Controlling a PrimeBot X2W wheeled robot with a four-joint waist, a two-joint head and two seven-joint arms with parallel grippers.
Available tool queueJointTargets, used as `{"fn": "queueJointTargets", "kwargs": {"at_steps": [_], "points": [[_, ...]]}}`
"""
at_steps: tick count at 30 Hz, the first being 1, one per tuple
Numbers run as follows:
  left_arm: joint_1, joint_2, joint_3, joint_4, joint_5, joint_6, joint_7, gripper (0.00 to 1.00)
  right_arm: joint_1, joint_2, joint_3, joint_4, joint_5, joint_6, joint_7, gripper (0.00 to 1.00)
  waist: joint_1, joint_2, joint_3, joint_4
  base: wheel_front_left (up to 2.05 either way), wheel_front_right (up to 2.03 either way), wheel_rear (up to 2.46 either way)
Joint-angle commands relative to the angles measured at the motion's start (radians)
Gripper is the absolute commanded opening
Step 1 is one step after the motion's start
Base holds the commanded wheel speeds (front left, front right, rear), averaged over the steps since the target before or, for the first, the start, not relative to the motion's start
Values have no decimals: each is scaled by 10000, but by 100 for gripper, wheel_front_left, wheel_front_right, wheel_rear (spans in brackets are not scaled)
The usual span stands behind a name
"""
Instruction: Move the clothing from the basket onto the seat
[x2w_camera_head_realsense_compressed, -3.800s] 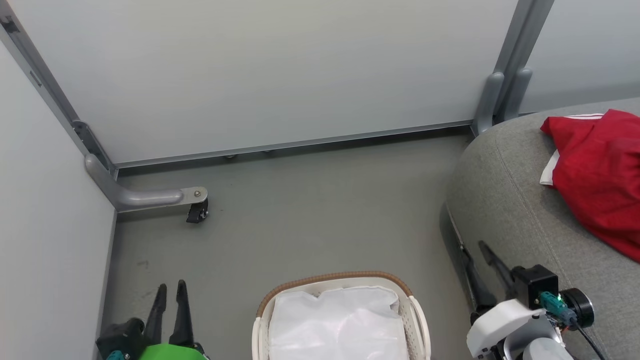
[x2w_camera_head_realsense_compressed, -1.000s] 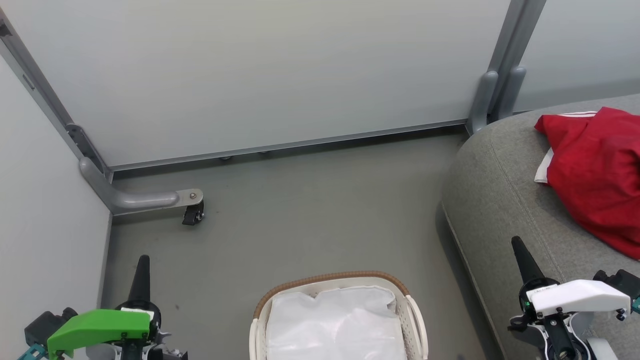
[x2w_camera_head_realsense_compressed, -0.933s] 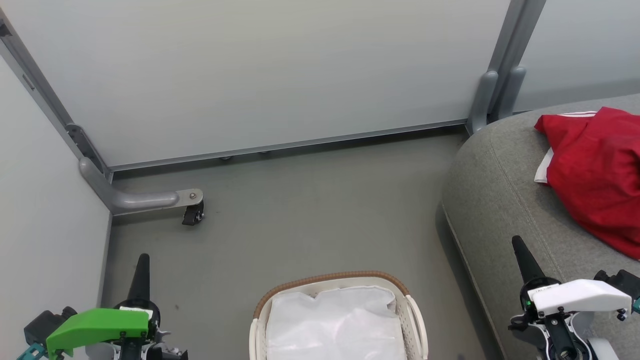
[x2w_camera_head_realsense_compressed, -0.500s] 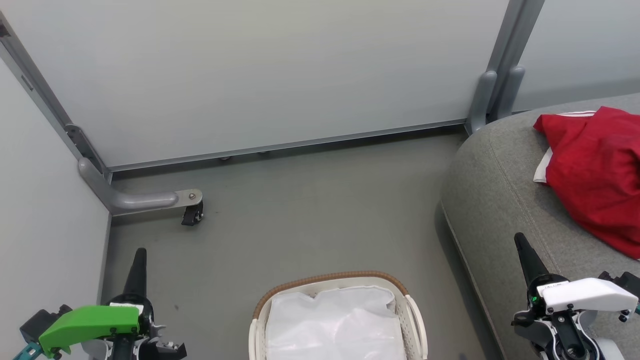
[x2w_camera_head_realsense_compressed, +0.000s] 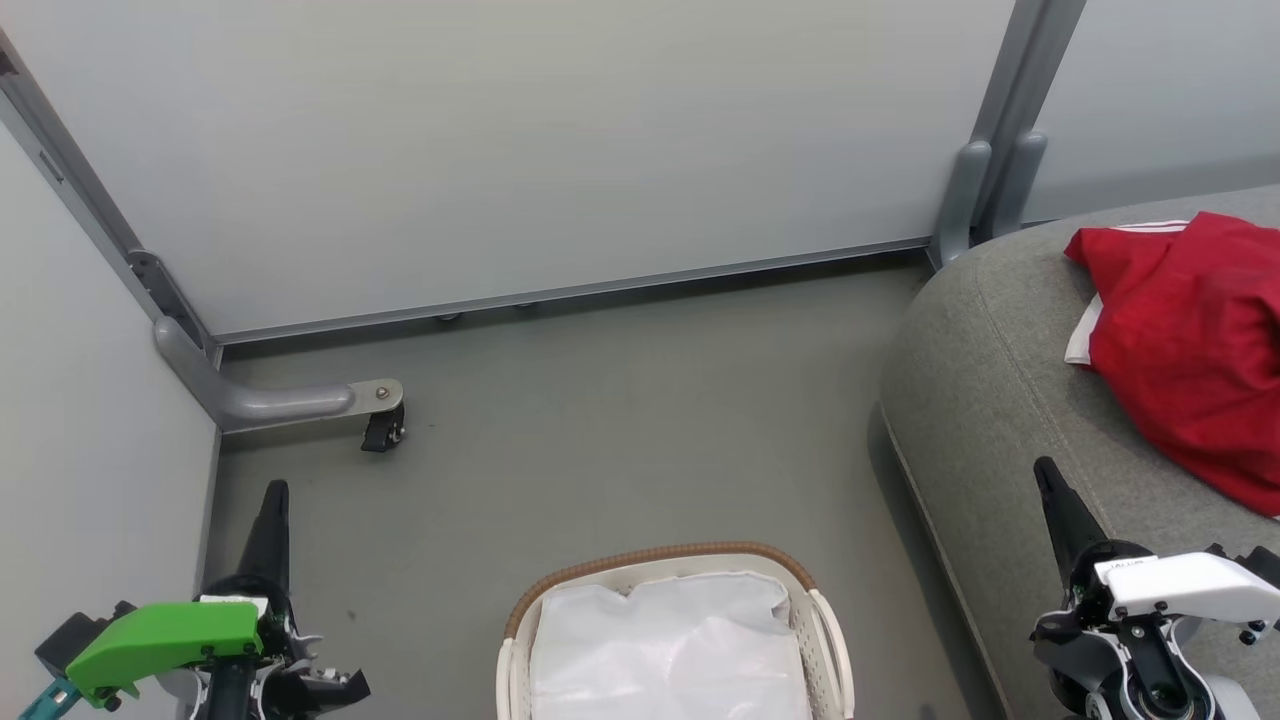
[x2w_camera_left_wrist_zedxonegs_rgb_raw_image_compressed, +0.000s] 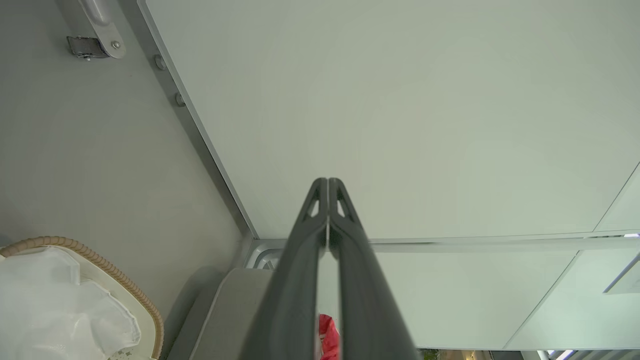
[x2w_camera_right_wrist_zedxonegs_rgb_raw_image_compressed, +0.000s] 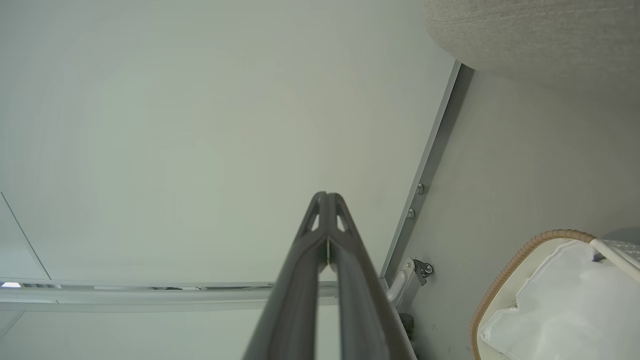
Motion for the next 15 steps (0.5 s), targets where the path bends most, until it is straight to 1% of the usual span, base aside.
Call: {"fn": "queueJointTargets", "kwargs": {"at_steps": [1, 15], "points": [[-210, 52, 69, -86, -238, -62, 71, 0, -136, -61, -59, -82, 255, -6, 77, 0, 0, 0, 0, -3, 0, 0, 0], [-279, 56, 172, -141, -958, -109, 306, 0, -129, -68, -162, -158, 1139, -7, 290, 0, 0, 0, -2, -27, 0, 0, 0]]}}
